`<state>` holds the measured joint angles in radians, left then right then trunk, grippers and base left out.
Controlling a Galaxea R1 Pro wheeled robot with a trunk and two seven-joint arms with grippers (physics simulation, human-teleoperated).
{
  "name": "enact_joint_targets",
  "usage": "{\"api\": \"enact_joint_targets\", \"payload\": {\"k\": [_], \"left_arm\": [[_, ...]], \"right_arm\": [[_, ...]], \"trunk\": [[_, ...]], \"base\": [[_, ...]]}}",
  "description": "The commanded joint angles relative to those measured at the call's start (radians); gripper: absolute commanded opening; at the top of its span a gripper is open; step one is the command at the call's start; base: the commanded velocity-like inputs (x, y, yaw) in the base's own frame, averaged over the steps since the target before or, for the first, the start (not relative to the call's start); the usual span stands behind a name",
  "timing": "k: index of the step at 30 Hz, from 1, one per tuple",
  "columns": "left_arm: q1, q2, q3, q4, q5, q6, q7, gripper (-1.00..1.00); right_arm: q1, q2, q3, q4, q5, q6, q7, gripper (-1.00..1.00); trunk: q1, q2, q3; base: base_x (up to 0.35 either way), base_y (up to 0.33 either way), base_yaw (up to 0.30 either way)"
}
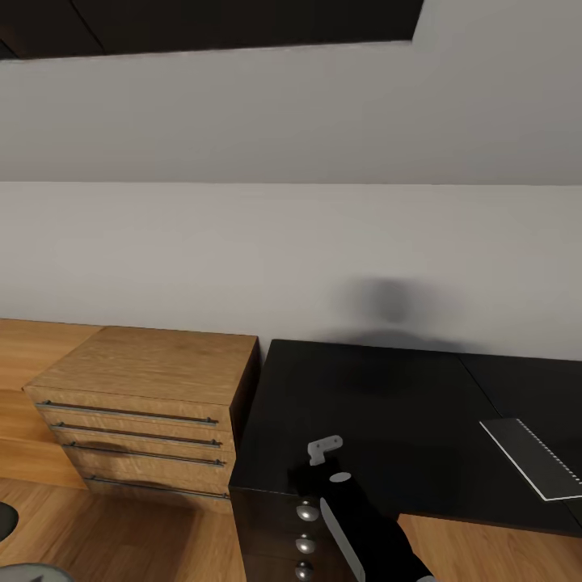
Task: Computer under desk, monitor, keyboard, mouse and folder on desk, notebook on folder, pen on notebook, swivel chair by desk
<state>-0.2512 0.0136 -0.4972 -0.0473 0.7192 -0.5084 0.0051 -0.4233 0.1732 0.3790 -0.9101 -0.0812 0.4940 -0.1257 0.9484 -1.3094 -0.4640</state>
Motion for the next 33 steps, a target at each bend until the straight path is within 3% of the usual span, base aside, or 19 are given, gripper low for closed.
{"api": "enact_joint_targets", "payload": {"k": [1,16,33], "left_arm": [[0.0,0.0,-0.009,0.0,0.008,-0.002,0.001,1.0],[0.0,-0.001,-0.009,0.0,0.008,-0.002,-0.001,1.0],[0.0,-0.001,-0.01,0.0,0.008,-0.002,-0.001,1.0]], "right_arm": [[-0.001,-0.001,0.003,-0.001,-0.009,0.004,-0.009,-1.0],[-0.001,-0.001,0.003,-0.001,-0.009,0.003,-0.009,-1.0],[-0.001,-0.002,-0.002,-0.03,-0.012,0.008,-0.01,-1.0]], "trunk": [[0.0,-0.001,-0.001],[0.0,-0.001,-0.001],[-0.065,0.118,0.052]], "base": [[0.0,0.0,0.0],[0.0,0.0,0.0],[0.0,0.0,0.0]]}}
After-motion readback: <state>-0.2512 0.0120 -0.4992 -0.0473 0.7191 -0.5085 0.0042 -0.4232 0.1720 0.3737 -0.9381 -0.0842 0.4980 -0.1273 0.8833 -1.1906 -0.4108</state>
